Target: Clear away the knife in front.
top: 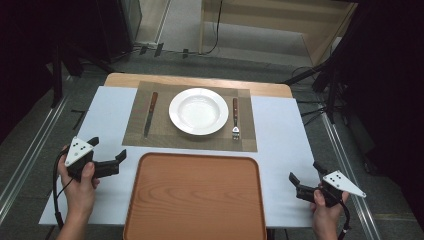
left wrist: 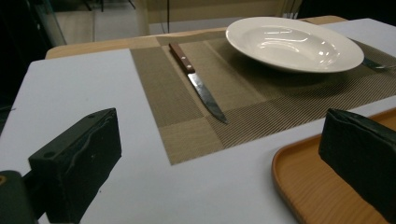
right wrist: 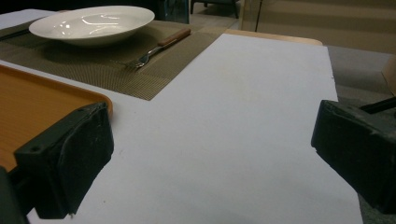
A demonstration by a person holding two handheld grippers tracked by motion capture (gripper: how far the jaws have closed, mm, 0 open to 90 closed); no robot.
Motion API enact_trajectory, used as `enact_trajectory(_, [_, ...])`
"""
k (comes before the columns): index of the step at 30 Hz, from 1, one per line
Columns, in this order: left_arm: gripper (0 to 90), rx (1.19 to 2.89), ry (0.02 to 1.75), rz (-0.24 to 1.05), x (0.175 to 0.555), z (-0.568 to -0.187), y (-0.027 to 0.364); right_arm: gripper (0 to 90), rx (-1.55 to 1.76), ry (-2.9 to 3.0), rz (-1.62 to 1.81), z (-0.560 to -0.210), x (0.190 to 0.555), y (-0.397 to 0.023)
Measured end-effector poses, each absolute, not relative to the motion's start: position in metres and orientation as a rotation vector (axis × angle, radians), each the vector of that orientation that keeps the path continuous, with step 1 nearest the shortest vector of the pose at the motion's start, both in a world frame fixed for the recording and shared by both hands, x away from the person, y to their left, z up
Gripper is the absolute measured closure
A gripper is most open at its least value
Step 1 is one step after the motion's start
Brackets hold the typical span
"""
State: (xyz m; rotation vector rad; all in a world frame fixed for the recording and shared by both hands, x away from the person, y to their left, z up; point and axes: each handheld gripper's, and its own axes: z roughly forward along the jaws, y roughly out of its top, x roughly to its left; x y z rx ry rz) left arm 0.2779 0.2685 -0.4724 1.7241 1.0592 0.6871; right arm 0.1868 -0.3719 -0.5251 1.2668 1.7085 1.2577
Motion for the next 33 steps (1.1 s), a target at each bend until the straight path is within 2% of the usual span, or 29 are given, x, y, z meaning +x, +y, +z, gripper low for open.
enact_trajectory(5, [0.0, 1.748, 1.048, 0.694, 0.296, -0.458, 0.261, 0.0, 1.25, 1.69, 1.263, -0.525, 0.183, -0.372])
enact_trajectory(14, [0.0, 1.768, 1.035, 0.689, 0.324, -0.453, 0.25, 0.0, 1.243, 1.691, 1.273, -0.525, 0.182, -0.373])
enact_trajectory(33, [0.0, 1.786, 1.017, 0.597, 0.373, -0.442, 0.224, 0.0, 1.222, 1.698, 1.297, -0.525, 0.181, -0.373])
